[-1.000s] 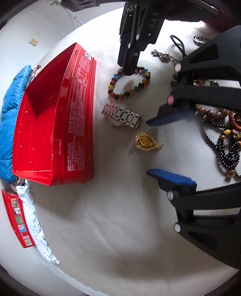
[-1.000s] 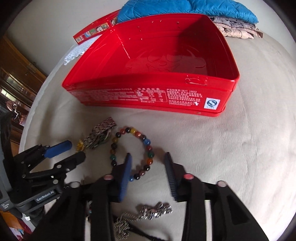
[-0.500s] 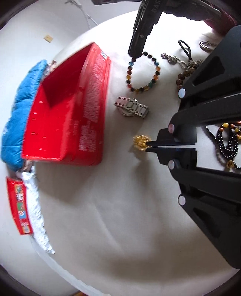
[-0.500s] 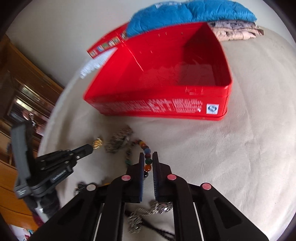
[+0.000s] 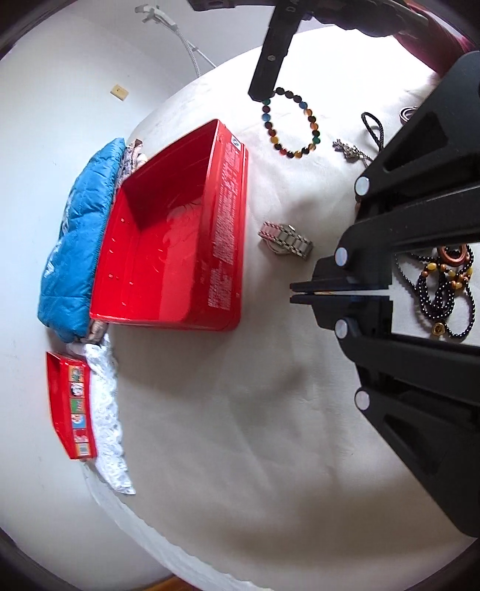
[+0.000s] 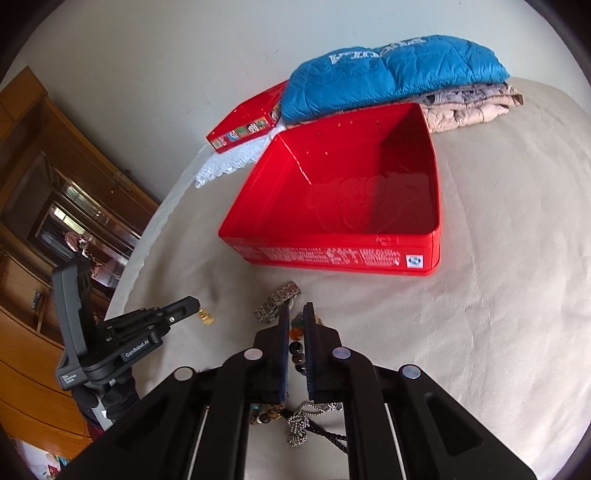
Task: Organize jewelry
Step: 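Carry the pendant into the red box with the left tool while the right tool drops the bracelet in, then move the left tool to the silver link watch and close on its band, then lift the watch with the left tool while the right tool reaches for the silver chain, then grasp the silver chain with the right tool while the left tool holds the watch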
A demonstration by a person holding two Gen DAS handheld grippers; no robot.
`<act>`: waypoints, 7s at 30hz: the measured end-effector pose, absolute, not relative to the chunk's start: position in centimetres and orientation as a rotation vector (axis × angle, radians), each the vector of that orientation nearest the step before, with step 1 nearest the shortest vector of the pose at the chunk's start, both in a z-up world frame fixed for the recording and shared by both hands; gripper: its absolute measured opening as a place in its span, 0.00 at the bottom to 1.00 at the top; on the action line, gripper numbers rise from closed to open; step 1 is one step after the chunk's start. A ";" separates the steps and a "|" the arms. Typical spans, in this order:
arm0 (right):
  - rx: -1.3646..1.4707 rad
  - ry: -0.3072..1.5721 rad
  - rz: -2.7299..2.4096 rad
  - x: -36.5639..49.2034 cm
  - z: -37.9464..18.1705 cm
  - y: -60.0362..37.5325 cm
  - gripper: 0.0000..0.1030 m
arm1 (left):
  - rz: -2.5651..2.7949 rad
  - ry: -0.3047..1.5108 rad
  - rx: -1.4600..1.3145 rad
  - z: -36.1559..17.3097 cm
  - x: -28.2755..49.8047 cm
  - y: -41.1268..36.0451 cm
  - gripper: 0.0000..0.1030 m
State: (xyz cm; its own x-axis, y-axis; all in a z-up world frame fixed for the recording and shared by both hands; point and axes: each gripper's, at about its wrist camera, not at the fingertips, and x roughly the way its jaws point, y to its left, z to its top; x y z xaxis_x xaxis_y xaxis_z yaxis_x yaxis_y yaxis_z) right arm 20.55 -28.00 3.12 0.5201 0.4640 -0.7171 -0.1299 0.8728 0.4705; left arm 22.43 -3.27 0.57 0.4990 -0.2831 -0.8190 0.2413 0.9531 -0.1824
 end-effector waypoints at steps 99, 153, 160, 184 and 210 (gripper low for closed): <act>0.342 1.218 0.292 16.3 -4.3 -27.2 0.25 | -0.327 1.070 0.004 -2.3 20.1 -6.9 0.29; 0.305 1.134 0.278 19.0 -4.6 -24.6 0.24 | -0.298 1.045 -0.001 -4.0 20.9 -4.5 0.16; 0.254 1.157 0.266 19.2 -5.8 -24.3 0.09 | -0.301 1.076 -0.013 -4.5 21.3 -4.3 0.16; 0.276 1.114 0.295 21.2 -4.9 -25.0 0.41 | -0.303 1.096 -0.014 -5.1 21.7 -4.5 0.17; 0.327 1.115 0.280 21.4 -6.2 -25.7 0.14 | -0.302 1.096 -0.047 -5.0 22.5 -4.2 0.41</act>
State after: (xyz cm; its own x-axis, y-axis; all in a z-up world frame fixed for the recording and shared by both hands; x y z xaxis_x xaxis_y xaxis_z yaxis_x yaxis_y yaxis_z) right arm 21.42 -25.71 -6.18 0.4140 0.3793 -0.8275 -0.0561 0.9180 0.3927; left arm 22.49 -4.19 -5.01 0.4206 -0.2640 -0.8680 0.2182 0.9581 -0.1856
